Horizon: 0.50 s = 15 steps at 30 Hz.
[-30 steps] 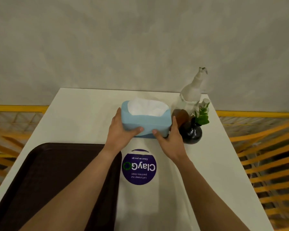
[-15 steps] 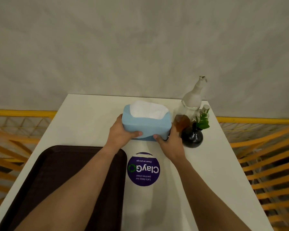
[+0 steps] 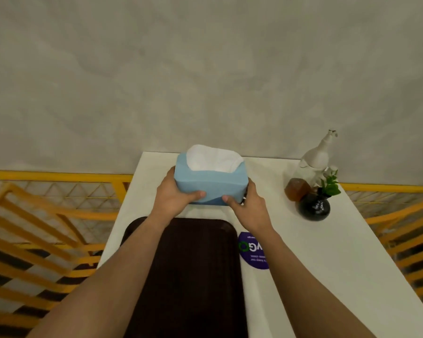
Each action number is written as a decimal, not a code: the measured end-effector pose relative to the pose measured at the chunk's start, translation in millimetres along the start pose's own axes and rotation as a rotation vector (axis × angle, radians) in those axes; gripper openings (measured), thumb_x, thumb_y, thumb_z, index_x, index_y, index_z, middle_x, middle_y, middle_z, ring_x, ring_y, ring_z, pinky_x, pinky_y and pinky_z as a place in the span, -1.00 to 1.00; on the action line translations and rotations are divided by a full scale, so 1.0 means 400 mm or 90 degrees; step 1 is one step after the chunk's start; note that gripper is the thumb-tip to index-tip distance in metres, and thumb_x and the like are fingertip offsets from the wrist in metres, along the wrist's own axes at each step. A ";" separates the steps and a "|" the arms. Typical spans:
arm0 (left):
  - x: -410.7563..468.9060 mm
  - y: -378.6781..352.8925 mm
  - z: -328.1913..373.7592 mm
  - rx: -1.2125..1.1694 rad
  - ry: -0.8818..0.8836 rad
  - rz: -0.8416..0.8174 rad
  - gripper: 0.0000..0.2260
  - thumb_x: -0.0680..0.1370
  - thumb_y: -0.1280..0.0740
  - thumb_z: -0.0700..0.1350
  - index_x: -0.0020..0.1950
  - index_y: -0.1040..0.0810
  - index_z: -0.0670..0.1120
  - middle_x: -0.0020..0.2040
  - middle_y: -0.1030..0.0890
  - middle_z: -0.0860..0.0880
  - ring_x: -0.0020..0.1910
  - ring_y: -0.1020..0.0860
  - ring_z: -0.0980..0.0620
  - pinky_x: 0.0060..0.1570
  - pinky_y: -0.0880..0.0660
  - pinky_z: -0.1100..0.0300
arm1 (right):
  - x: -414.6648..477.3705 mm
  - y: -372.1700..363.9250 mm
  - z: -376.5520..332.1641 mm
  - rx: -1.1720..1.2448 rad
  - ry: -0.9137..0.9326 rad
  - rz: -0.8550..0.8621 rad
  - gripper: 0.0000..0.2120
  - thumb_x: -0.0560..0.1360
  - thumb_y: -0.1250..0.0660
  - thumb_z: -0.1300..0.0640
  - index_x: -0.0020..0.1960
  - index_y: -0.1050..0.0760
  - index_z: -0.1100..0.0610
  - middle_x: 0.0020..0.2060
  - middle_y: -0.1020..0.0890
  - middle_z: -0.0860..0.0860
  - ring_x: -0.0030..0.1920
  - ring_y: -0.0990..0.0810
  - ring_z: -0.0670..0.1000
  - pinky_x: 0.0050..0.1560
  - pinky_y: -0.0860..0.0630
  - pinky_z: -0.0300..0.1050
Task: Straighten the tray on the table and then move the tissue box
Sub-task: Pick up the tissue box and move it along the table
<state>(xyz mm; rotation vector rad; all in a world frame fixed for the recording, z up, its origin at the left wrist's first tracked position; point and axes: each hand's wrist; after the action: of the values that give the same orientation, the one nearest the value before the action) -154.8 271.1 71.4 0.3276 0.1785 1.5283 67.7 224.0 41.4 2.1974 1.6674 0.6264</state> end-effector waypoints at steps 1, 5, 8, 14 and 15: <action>0.001 0.029 -0.005 -0.004 -0.004 0.001 -0.25 0.21 -0.70 0.03 0.27 -0.38 0.23 0.09 -0.54 0.28 0.06 -0.53 0.24 -0.13 -0.46 0.37 | -0.004 -0.023 -0.019 0.001 0.002 0.000 -0.26 0.48 -0.46 -0.20 0.52 -0.19 -0.07 0.15 -0.50 -0.22 0.05 -0.53 -0.14 -0.11 -0.41 -0.46; 0.011 0.138 -0.030 -0.004 -0.018 -0.002 -0.26 0.24 -0.69 0.00 0.29 -0.38 0.22 0.14 -0.57 0.17 0.11 -0.55 0.12 -0.05 -0.54 0.26 | -0.017 -0.116 -0.084 0.009 0.006 -0.001 -0.27 0.47 -0.46 -0.22 0.50 -0.19 -0.10 0.16 -0.50 -0.21 0.07 -0.53 -0.13 -0.09 -0.41 -0.43; 0.027 0.205 -0.054 -0.010 -0.028 -0.011 -0.24 0.25 -0.69 -0.03 0.36 -0.41 0.12 0.20 -0.59 0.09 0.18 -0.56 0.06 0.07 -0.62 0.10 | -0.019 -0.177 -0.118 0.008 0.004 0.003 -0.26 0.47 -0.45 -0.24 0.51 -0.18 -0.10 0.16 -0.50 -0.21 0.08 -0.52 -0.13 -0.05 -0.43 -0.38; 0.067 0.291 -0.095 -0.005 -0.048 -0.002 -0.27 0.27 -0.69 -0.02 0.29 -0.36 0.22 0.11 -0.54 0.21 0.09 -0.53 0.14 -0.09 -0.53 0.34 | 0.008 -0.271 -0.155 -0.004 0.006 0.012 -0.25 0.47 -0.46 -0.22 0.52 -0.18 -0.08 0.16 -0.49 -0.21 0.08 -0.52 -0.11 -0.02 -0.45 -0.32; 0.074 0.303 -0.102 -0.006 -0.050 0.004 -0.27 0.26 -0.69 -0.01 0.28 -0.36 0.23 0.10 -0.53 0.24 0.07 -0.53 0.17 -0.12 -0.51 0.38 | 0.015 -0.284 -0.160 -0.008 0.012 0.010 -0.25 0.47 -0.46 -0.23 0.51 -0.18 -0.08 0.16 -0.49 -0.21 0.08 -0.52 -0.11 -0.04 -0.44 -0.37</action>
<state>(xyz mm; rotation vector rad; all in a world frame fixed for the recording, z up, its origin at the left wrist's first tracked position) -281.5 305.8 74.3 0.3807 0.1093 1.5197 -57.6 259.7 40.9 2.2048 1.6520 0.6617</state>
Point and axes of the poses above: each hand's wrist, its own x-axis towards the middle knuckle, its own y-axis out of the back of the hand, z = x × y
